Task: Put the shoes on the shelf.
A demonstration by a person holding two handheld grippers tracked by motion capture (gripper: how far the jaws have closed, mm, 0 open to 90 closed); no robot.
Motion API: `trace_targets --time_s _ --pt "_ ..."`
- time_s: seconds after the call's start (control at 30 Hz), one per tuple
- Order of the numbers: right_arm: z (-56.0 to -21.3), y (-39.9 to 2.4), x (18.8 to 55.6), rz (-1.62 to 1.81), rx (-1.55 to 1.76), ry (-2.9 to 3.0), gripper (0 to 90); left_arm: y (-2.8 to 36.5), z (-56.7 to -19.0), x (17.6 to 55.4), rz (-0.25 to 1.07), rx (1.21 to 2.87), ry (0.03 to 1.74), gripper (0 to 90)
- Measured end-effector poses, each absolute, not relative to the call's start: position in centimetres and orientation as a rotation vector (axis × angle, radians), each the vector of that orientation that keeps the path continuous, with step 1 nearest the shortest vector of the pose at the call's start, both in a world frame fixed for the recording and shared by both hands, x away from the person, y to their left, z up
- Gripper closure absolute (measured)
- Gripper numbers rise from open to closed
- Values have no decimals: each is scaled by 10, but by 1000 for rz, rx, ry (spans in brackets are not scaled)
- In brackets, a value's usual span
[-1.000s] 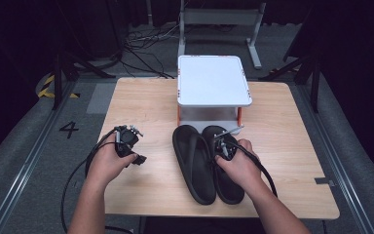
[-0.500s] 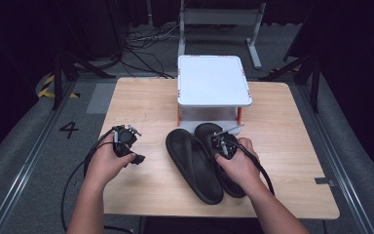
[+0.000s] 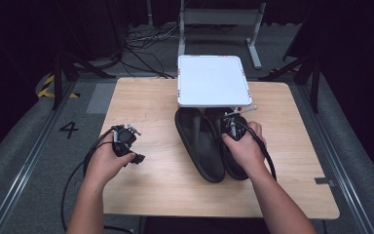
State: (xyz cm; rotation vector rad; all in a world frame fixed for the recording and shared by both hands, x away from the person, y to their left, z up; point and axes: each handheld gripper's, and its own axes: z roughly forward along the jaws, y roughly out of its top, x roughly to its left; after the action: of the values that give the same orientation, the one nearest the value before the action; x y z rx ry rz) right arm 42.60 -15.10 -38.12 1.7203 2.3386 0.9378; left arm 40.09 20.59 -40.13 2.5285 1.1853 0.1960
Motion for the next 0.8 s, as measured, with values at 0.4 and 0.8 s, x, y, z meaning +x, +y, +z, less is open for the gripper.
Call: trace_targets --time_s 0.4,0.8 --pt "-380 -149 461 935 1839 2184 771 200 -407 402 174 2554 1176 305" --pt "-378 -138 485 942 1890 2088 770 203 -405 402 175 2539 1172 305"
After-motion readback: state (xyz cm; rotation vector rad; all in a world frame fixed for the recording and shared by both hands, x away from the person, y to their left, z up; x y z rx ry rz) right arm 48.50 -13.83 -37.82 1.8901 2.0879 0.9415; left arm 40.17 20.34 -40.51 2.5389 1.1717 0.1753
